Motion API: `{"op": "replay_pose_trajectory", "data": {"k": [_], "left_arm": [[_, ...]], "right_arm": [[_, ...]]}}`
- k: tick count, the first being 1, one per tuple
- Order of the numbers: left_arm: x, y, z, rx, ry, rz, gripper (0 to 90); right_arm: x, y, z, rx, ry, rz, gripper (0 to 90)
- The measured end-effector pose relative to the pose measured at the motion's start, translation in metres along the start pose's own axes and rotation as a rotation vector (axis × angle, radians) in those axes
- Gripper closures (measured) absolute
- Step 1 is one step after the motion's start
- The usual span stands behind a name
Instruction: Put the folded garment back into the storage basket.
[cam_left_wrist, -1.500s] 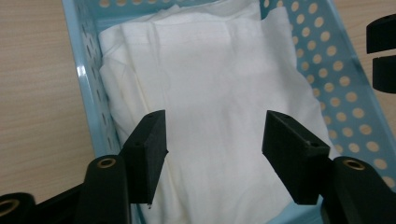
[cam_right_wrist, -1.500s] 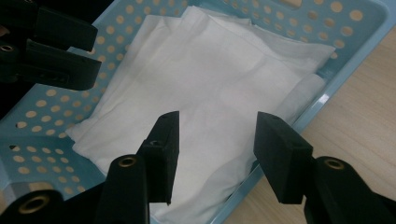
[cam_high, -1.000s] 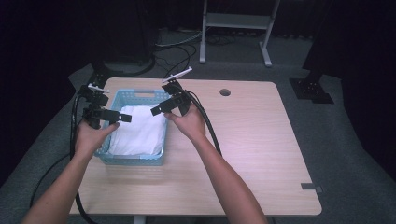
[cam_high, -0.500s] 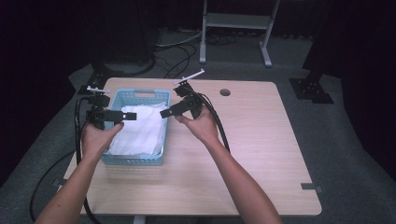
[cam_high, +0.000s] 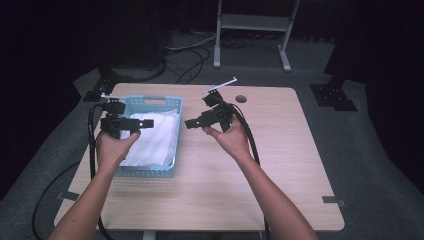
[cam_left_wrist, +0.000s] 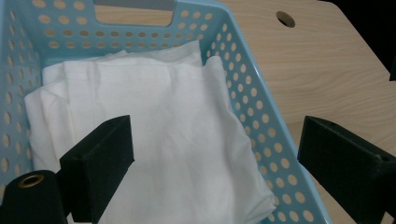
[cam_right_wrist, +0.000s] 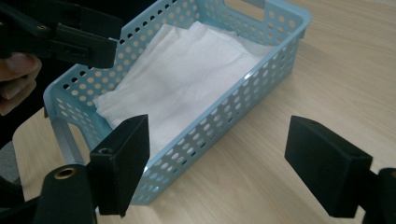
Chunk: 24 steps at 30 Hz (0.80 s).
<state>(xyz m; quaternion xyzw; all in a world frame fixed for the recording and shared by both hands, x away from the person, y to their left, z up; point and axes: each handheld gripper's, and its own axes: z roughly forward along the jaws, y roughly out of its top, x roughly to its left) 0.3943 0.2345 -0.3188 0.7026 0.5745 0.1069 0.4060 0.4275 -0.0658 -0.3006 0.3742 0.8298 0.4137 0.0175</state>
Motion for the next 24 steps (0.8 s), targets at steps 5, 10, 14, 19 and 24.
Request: {"op": "replay_pose_trajectory", "data": {"k": [5, 10, 14, 19, 24], "left_arm": [[-0.008, -0.001, 0.001, -0.013, -0.014, 0.009, 10.3], [-0.015, -0.002, 0.001, -0.034, -0.031, 0.010, 10.3], [-0.021, -0.002, 0.004, -0.033, -0.040, 0.017, 10.3], [-0.027, -0.004, 0.008, -0.031, -0.052, 0.018, 10.3], [-0.034, -0.003, 0.011, -0.040, -0.065, 0.022, 10.3]], "right_arm": [[-0.003, -0.008, -0.009, 0.000, -0.014, -0.012, 22.0], [-0.007, -0.016, -0.019, -0.008, -0.022, -0.013, 21.9], [-0.011, -0.021, -0.027, -0.020, -0.033, -0.017, 21.7], [-0.015, -0.026, -0.034, -0.026, -0.043, -0.015, 21.7], [-0.020, -0.032, -0.043, -0.033, -0.055, -0.009, 21.6]]}}
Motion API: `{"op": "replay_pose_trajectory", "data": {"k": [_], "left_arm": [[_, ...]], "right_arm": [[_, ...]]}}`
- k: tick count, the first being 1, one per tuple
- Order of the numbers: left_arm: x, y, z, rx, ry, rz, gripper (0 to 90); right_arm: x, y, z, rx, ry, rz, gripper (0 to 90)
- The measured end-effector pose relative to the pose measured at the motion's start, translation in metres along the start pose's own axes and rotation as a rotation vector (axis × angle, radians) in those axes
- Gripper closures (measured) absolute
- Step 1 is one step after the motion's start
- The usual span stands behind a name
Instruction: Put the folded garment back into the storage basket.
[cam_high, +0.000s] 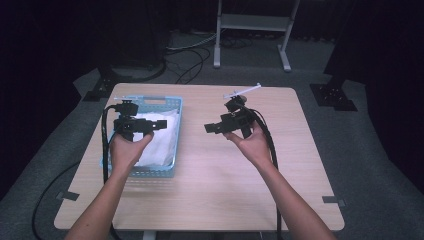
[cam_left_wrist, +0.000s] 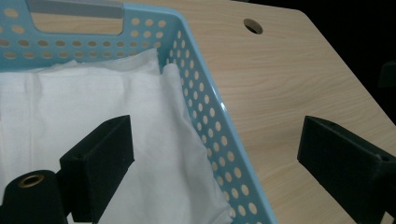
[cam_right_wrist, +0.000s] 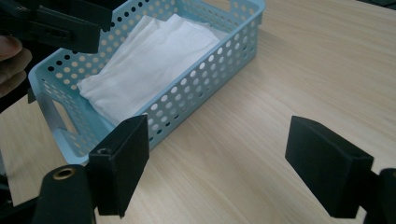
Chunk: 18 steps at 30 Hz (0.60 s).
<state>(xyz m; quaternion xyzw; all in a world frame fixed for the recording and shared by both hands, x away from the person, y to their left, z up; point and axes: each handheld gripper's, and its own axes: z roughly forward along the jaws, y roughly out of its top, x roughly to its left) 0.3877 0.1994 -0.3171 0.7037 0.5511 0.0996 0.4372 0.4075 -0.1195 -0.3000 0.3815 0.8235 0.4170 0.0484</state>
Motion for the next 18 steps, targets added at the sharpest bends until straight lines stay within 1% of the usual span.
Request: {"op": "replay_pose_trajectory", "data": {"k": [1, 2, 5, 6, 7, 14, 16, 18], "left_arm": [[-0.003, 0.000, 0.001, -0.002, 0.000, 0.003, 10.3], [-0.003, 0.000, 0.001, -0.002, 0.000, 0.003, 10.3], [-0.008, 0.000, 0.005, -0.001, -0.015, 0.008, 10.3], [-0.009, -0.001, 0.006, -0.002, -0.028, 0.005, 10.3], [-0.010, -0.001, 0.007, -0.001, -0.032, 0.009, 10.3], [-0.020, -0.003, 0.012, -0.004, -0.038, 0.015, 10.3], [-0.023, -0.005, 0.015, 0.000, -0.048, 0.024, 10.3], [-0.026, -0.006, 0.017, 0.003, -0.041, 0.033, 10.3]], "right_arm": [[-0.001, -0.001, -0.001, -0.002, 0.000, 0.000, 21.6], [-0.003, -0.003, -0.005, -0.006, -0.001, 0.004, 21.6], [-0.006, -0.007, -0.009, -0.006, -0.007, 0.006, 21.7], [-0.007, -0.008, -0.010, -0.005, -0.006, 0.007, 21.7], [-0.008, -0.009, -0.011, -0.003, -0.003, 0.009, 21.7], [-0.013, -0.016, -0.021, -0.011, -0.018, 0.005, 21.8], [-0.014, -0.019, -0.023, -0.012, -0.026, -0.001, 21.7], [-0.016, -0.023, -0.026, -0.016, -0.028, 0.003, 21.7]]}}
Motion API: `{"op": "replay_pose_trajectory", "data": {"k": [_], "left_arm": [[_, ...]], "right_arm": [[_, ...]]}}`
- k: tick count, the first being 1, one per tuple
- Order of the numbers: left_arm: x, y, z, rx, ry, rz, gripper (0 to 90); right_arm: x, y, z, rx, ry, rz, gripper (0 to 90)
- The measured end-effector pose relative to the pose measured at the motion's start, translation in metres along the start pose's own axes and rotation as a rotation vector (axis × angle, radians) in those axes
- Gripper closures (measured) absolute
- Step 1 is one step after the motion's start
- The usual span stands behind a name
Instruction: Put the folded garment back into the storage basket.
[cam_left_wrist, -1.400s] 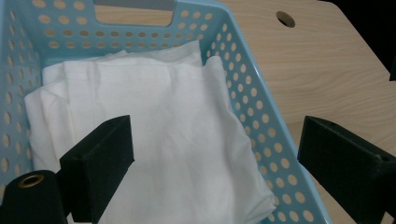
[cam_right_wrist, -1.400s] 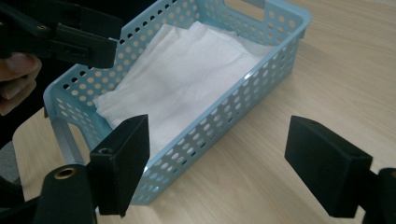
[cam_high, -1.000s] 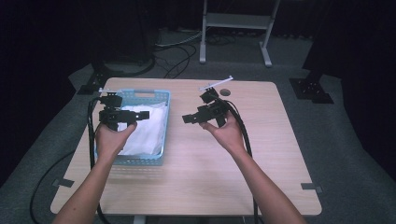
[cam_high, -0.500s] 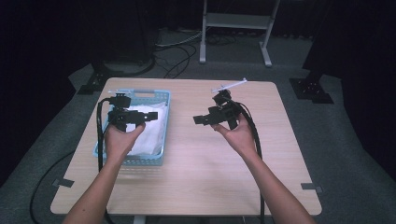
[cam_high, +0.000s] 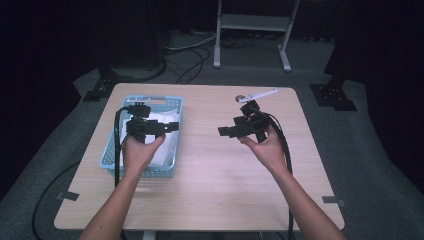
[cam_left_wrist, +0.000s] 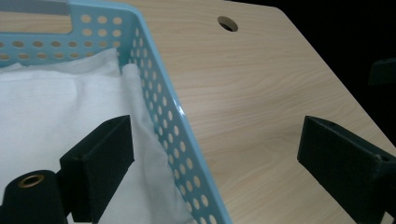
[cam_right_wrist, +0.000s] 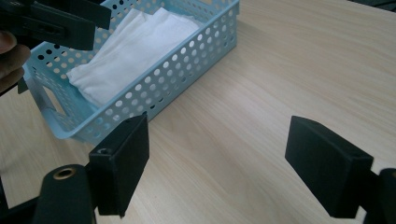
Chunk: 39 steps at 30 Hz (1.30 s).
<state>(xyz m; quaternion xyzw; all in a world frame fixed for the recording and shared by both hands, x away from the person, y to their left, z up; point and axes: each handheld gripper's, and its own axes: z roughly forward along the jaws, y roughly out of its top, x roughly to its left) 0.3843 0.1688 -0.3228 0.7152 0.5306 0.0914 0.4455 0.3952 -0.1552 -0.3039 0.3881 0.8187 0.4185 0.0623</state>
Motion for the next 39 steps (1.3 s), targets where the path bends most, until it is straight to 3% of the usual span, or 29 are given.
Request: {"op": "replay_pose_trajectory", "data": {"k": [27, 39], "left_arm": [[-0.041, -0.010, 0.032, -0.009, -0.032, 0.049, 10.3], [-0.055, -0.016, 0.043, -0.049, -0.031, 0.067, 10.4]], "right_arm": [[-0.032, -0.047, -0.026, -0.029, -0.015, 0.047, 22.0], [-0.038, -0.062, -0.033, -0.043, -0.026, 0.053, 22.0]]}}
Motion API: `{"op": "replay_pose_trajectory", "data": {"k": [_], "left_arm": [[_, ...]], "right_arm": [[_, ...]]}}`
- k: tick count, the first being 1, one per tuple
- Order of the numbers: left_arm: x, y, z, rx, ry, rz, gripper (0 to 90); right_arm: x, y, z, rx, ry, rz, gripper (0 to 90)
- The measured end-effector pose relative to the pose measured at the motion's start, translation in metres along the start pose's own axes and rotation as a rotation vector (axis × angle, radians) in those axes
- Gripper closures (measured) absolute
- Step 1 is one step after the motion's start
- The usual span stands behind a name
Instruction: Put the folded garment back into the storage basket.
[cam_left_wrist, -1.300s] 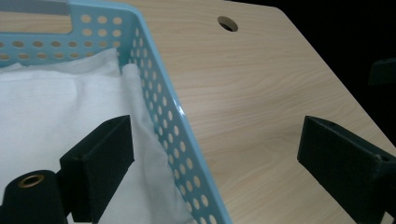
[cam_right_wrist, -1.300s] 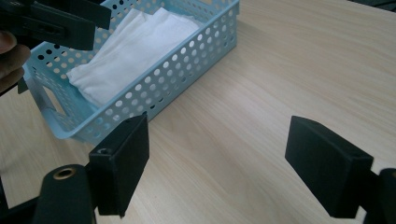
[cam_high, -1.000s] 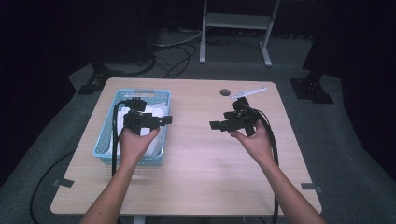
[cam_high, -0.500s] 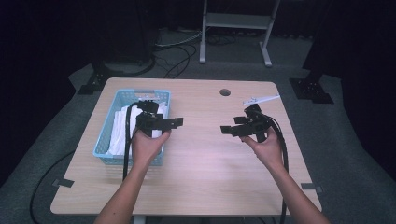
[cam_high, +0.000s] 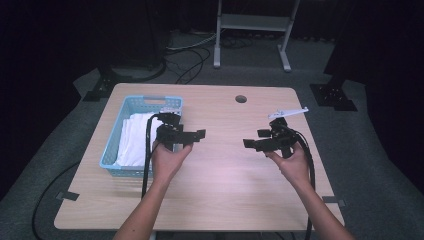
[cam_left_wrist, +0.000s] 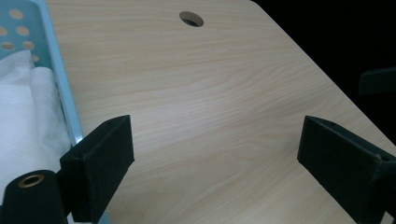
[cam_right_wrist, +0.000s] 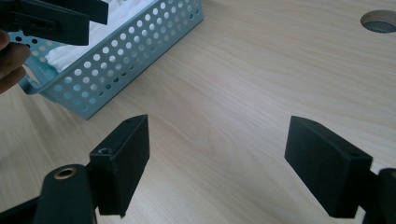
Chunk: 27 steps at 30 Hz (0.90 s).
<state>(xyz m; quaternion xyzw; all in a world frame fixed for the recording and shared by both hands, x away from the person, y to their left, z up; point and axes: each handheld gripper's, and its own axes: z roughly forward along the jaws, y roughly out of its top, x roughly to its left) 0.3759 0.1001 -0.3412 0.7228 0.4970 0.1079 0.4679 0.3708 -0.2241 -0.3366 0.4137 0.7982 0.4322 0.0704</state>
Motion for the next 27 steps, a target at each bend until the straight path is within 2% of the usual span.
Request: {"op": "replay_pose_trajectory", "data": {"k": [6, 17, 23, 27], "left_arm": [[-0.006, -0.007, 0.005, -0.032, 0.010, 0.012, 10.4], [-0.015, -0.016, 0.011, -0.040, 0.023, 0.036, 10.3], [-0.021, -0.018, 0.016, -0.031, 0.007, 0.042, 10.3], [-0.027, -0.019, 0.017, -0.027, -0.008, 0.063, 10.3]], "right_arm": [[-0.002, -0.008, -0.004, 0.002, -0.018, -0.008, 22.3], [-0.013, -0.032, -0.014, -0.012, -0.044, 0.015, 22.2], [-0.020, -0.046, -0.018, -0.014, -0.055, 0.034, 22.2], [-0.022, -0.056, -0.022, -0.020, -0.060, 0.043, 22.2]]}}
